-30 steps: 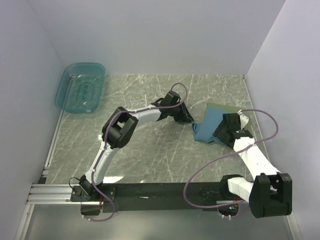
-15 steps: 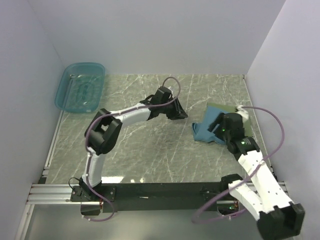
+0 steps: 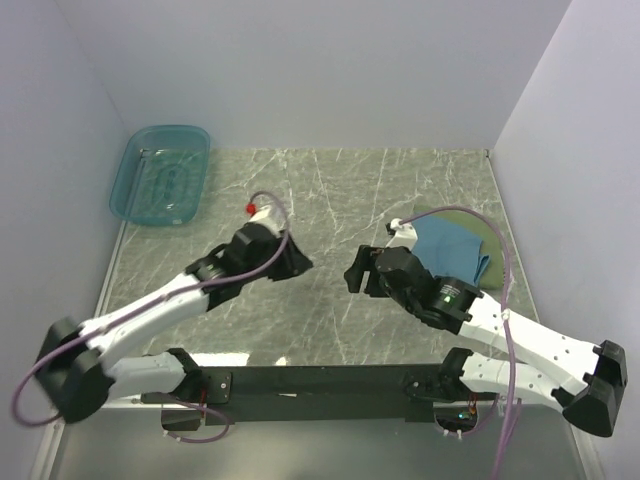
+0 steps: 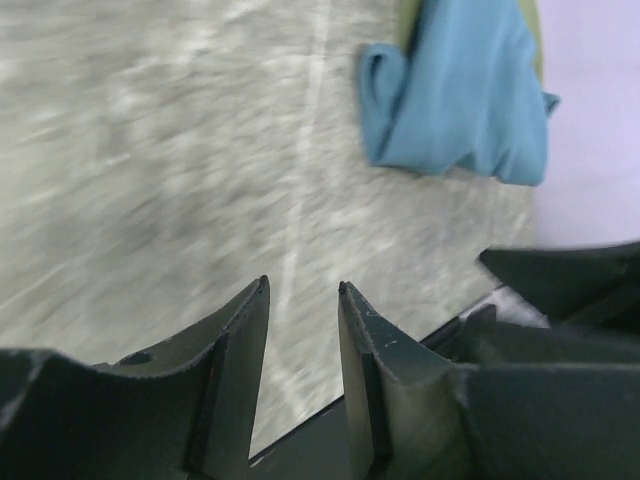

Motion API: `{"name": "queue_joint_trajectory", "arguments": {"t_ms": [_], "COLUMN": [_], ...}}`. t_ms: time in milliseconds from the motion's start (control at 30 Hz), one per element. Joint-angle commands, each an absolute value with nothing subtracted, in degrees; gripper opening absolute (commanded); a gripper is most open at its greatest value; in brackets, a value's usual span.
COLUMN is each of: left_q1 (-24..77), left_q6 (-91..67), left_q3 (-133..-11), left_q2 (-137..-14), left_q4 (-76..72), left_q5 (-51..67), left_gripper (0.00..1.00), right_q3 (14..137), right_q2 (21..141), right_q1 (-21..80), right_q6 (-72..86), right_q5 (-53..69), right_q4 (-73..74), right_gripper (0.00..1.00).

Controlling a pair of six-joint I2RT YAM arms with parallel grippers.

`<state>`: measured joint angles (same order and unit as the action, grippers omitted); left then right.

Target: Fold and stack the tank tops

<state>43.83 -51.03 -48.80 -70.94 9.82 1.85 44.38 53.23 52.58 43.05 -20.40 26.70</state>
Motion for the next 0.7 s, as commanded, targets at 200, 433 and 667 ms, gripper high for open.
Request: {"name": "queue_joint_trajectory", "arguments": {"t_ms": [200, 433, 667], "left_q1": [44.21, 44.30, 44.30], "left_q6": [-49.57, -49.57, -49.22], "left_q3": [-41.05, -39.82, -40.60], "left_q2": [-48.70, -43.51, -43.68], "left_q4": [22.75, 26.63, 26.98], "left_q5": [-11.07, -12.83, -12.92], "left_gripper": [0.43, 0.43, 0.43], "right_q3": [37.45, 34.81, 34.72], "right_q2": [41.76, 36.83, 33.58], "right_q1": [54.67, 54.75, 54.67], "right_q6": [46.93, 48.78, 48.87], "right_q5": [-25.84, -28.47, -31.11], "right_q4": [21.97, 26.19, 26.89], "right_gripper": [0.89, 0.90, 0.92]}}
